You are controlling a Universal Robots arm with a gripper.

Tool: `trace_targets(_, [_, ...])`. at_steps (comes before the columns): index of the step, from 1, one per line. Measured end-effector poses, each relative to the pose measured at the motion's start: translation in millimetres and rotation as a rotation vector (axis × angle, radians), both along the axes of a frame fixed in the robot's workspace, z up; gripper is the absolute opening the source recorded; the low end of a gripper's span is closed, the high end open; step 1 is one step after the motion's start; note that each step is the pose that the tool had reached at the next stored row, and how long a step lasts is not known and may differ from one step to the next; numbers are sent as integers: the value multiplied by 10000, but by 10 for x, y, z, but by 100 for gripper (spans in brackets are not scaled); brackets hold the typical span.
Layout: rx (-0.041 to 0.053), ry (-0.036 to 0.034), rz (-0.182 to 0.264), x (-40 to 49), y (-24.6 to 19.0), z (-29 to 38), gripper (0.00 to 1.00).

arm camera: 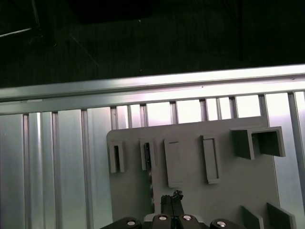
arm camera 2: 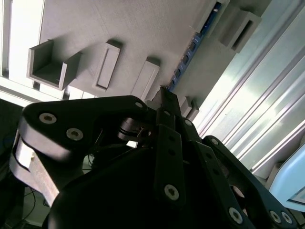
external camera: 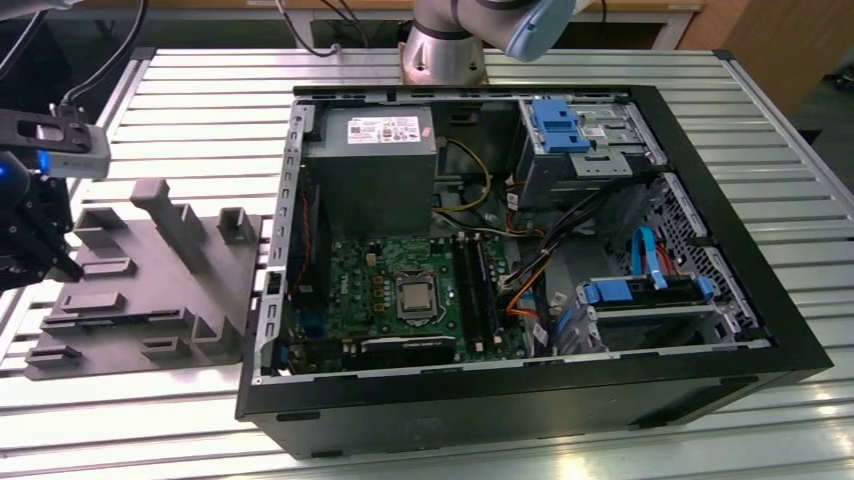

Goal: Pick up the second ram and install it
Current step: 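Pick up the second ram and move it above second insertion slot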

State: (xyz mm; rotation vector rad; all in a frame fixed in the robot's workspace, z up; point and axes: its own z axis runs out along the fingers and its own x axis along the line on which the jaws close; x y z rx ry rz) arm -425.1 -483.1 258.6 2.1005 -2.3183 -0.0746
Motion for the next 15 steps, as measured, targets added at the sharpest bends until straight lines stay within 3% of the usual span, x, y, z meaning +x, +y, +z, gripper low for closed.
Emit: trace_targets(15, [-2,-2,135,1,-37,-69,11])
